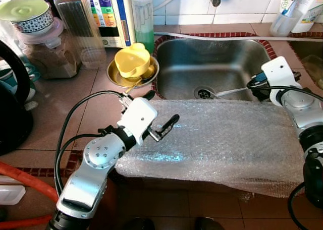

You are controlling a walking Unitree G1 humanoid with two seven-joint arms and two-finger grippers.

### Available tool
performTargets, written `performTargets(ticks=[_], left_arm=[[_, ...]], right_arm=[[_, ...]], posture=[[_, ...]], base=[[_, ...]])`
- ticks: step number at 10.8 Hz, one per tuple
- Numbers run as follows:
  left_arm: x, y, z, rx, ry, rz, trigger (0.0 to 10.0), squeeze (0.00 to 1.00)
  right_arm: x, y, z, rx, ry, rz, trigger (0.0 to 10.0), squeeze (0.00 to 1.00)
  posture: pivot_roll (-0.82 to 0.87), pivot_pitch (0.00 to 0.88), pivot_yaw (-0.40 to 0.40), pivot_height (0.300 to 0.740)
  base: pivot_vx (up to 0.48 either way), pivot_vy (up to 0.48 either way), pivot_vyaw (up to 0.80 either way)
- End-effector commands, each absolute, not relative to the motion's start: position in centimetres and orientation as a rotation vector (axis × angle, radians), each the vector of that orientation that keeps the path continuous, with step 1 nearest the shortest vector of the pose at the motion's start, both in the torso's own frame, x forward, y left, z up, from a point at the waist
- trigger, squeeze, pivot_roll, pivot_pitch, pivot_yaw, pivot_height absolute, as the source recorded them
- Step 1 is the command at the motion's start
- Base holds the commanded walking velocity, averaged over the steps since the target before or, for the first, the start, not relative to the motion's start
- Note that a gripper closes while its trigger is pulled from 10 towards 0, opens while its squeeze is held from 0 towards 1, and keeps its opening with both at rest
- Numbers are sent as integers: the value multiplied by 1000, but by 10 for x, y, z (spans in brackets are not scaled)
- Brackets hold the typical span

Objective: Kitchen organization

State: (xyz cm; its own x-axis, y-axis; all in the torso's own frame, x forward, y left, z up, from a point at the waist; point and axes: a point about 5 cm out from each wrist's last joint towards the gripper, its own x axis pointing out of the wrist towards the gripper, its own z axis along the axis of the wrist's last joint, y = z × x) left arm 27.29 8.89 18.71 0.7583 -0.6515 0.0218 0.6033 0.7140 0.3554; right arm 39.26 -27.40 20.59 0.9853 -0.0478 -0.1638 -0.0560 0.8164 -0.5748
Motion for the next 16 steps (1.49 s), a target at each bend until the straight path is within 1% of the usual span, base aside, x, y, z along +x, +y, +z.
performTargets(ticks=[1, 10, 12, 16], left_arm=[[272, 89, 192, 355, -168, -690, 10000, 0], [274, 92, 190, 367, -158, -683, 10000, 0], [275, 93, 190, 337, -158, -675, 10000, 0], [274, 93, 189, 353, -150, -674, 10000, 0]], right_arm=[[395, -270, 212, -628, 148, 6, 10000, 0], [396, -268, 212, -635, 138, 15, 10000, 0], [396, -265, 211, -638, 134, 21, 10000, 0], [397, -264, 210, -653, 136, 32, 10000, 0]], posture=[[-66, 181, 73, 740], [-65, 179, 78, 740], [-64, 177, 78, 740], [-59, 176, 78, 740]], base=[[0, -251, 0], [0, -360, 0], [0, 0, 0], [0, 0, 0]])
